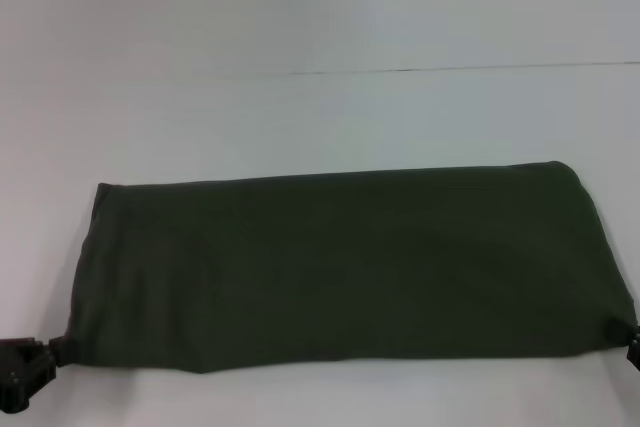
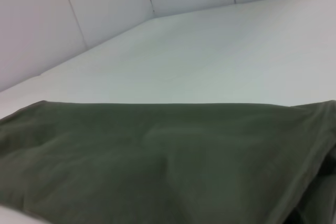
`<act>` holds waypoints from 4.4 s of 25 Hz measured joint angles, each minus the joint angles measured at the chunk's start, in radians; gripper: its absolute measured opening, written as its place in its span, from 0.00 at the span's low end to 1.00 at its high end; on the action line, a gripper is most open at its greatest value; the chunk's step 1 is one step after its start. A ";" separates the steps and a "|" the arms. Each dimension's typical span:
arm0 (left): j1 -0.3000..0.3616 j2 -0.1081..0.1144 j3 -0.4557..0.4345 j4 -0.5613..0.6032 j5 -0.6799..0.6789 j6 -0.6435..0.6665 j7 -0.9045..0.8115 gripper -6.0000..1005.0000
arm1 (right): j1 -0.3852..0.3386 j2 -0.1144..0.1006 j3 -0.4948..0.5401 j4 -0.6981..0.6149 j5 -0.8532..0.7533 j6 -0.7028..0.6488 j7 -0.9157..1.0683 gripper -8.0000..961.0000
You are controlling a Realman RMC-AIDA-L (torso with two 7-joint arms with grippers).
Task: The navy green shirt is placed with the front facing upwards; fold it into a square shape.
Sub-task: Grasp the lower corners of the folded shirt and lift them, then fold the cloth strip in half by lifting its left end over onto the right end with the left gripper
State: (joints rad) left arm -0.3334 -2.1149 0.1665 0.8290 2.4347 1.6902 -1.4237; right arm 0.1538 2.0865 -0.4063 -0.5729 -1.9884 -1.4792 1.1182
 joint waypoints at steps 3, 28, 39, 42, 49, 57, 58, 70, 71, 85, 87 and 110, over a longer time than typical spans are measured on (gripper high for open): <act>0.001 -0.002 0.001 -0.002 0.008 0.002 -0.006 0.14 | -0.001 -0.001 0.011 0.000 0.000 -0.003 0.009 0.03; -0.009 0.005 -0.082 0.020 -0.006 -0.001 -0.071 0.18 | 0.052 -0.004 0.197 -0.022 0.005 -0.076 0.006 0.65; -0.087 0.008 -0.138 -0.047 -0.171 -0.013 -0.188 0.62 | 0.160 0.000 0.169 -0.003 0.004 -0.076 0.010 0.65; -0.142 0.012 -0.122 -0.138 -0.168 -0.072 -0.202 0.66 | 0.201 0.000 0.132 0.022 0.004 -0.051 0.009 0.65; -0.194 0.001 -0.016 -0.277 -0.172 -0.242 -0.208 0.77 | 0.277 0.004 0.015 0.061 0.003 0.046 0.007 0.65; -0.180 -0.010 -0.018 -0.326 -0.178 -0.332 -0.204 0.78 | 0.314 0.004 -0.007 0.071 0.003 0.088 0.011 0.65; -0.179 -0.011 -0.018 -0.333 -0.178 -0.346 -0.202 0.78 | 0.316 0.004 -0.007 0.071 0.003 0.091 0.012 0.64; -0.141 -0.017 -0.025 -0.329 -0.178 -0.380 -0.199 0.78 | 0.344 0.004 -0.019 0.071 0.004 0.111 0.021 0.64; -0.138 -0.017 -0.028 -0.327 -0.179 -0.375 -0.198 0.78 | 0.344 0.004 -0.020 0.071 0.004 0.111 0.021 0.64; -0.068 -0.015 -0.045 -0.291 -0.181 -0.230 -0.168 0.78 | 0.347 0.002 -0.020 0.058 0.009 0.102 0.041 0.64; -0.060 -0.018 -0.042 -0.291 -0.176 -0.240 -0.162 0.78 | 0.350 0.002 -0.020 0.058 0.007 0.102 0.042 0.64; -0.085 0.040 0.007 -0.029 -0.150 -0.177 -0.542 0.78 | 0.358 0.003 -0.020 0.057 0.006 0.100 0.038 0.64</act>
State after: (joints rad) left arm -0.4182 -2.0751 0.1740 0.7995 2.2850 1.5132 -1.9657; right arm 0.5123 2.0892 -0.4264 -0.5154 -1.9823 -1.3790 1.1562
